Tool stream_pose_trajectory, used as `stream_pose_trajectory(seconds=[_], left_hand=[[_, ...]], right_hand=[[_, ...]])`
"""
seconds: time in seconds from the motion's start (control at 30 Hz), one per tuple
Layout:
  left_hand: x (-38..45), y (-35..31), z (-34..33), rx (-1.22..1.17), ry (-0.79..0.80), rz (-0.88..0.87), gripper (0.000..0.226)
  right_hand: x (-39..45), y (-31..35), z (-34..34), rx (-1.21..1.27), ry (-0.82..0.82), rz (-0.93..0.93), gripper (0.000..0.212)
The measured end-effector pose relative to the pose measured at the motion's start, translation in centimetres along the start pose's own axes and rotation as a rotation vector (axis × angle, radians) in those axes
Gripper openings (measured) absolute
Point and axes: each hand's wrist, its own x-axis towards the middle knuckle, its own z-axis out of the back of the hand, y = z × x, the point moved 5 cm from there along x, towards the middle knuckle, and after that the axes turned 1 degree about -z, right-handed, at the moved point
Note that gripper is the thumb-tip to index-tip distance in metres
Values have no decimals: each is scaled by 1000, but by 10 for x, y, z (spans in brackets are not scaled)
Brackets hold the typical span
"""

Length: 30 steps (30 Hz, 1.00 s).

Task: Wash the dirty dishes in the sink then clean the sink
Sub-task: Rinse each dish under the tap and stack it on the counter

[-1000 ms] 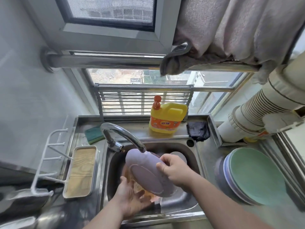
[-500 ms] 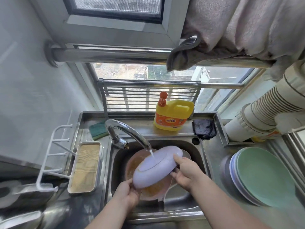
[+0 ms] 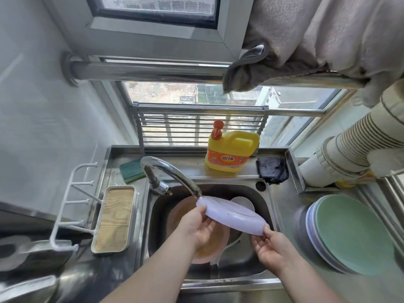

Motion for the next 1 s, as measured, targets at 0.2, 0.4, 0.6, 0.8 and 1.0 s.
stream_pose_trajectory(seconds=[0.2, 0.4, 0.6, 0.8, 1.0], left_hand=[[-1, -12, -2, -1, -52, -74, 29], [-8, -27, 28, -289, -57, -95, 35], [-13, -33, 51, -310, -81, -132, 35], [-22, -35, 72, -383, -171, -114, 23], [-18, -23, 103, -264, -346, 39, 26]], right_hand=[[2, -5, -9, 18, -14, 14, 25], [10, -27, -71, -36, 14, -2, 16], [10, -54, -104, -200, -3, 24, 19], [-8, -84, -116, -379, 111, 17, 6], [-17, -94, -101, -584, 278, 23, 16]])
